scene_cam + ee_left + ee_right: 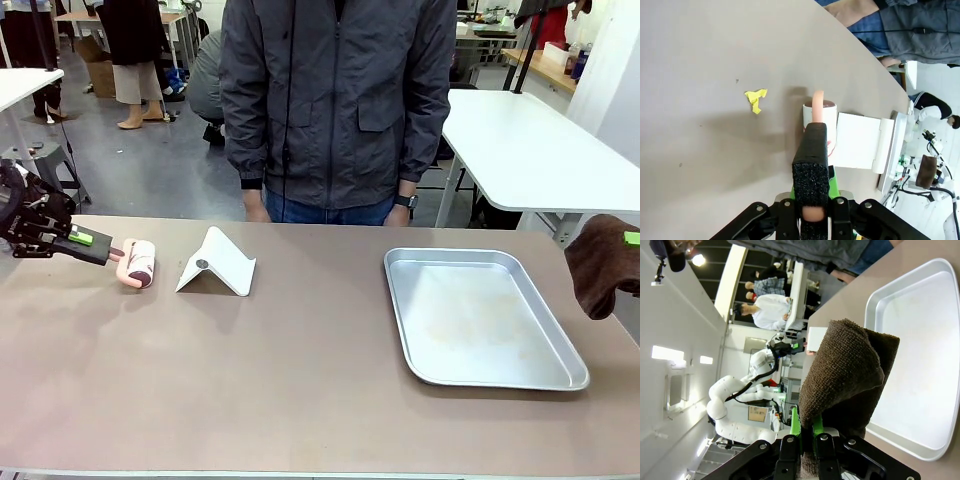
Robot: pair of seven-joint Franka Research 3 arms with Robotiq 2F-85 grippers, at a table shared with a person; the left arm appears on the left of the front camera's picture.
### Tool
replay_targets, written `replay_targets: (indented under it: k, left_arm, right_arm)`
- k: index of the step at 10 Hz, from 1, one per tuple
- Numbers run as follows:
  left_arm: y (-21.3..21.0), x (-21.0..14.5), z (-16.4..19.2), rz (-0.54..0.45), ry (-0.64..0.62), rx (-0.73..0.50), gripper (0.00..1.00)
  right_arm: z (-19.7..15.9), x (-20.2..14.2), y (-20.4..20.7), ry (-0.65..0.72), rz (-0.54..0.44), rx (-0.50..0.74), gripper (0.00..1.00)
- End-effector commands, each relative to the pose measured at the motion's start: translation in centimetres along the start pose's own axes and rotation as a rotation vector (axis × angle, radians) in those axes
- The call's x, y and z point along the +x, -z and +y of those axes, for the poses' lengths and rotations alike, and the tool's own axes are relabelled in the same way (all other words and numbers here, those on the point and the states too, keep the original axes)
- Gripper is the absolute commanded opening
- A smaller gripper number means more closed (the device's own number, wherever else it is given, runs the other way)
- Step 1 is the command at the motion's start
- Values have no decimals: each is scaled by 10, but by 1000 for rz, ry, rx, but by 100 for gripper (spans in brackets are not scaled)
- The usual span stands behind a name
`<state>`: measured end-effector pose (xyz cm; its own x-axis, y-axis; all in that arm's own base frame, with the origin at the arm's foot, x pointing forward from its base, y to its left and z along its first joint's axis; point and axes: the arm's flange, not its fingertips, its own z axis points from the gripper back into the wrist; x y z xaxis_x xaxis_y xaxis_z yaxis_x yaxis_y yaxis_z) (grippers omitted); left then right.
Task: Clean the surface of the table.
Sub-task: Clean the area not pointed to by the person.
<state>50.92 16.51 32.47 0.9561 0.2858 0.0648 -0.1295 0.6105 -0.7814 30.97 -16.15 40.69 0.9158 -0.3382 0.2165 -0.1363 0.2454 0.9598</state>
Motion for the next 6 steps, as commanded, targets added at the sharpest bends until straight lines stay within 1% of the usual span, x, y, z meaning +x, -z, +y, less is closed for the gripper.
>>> replay_targets:
  k: [1, 4, 6]
  left_arm:
    - [-6, -2, 7, -17, -8, 22, 22]
    - [-75, -31, -17, -73, 24, -75, 22]
    - [-109, -51, -18, -95, 34, -127, 22]
  right_arm:
    - [3, 2, 1, -9, -2, 8, 10]
    - [3, 2, 1, -9, -2, 8, 10]
    - [3, 2, 1, -9, -2, 8, 10]
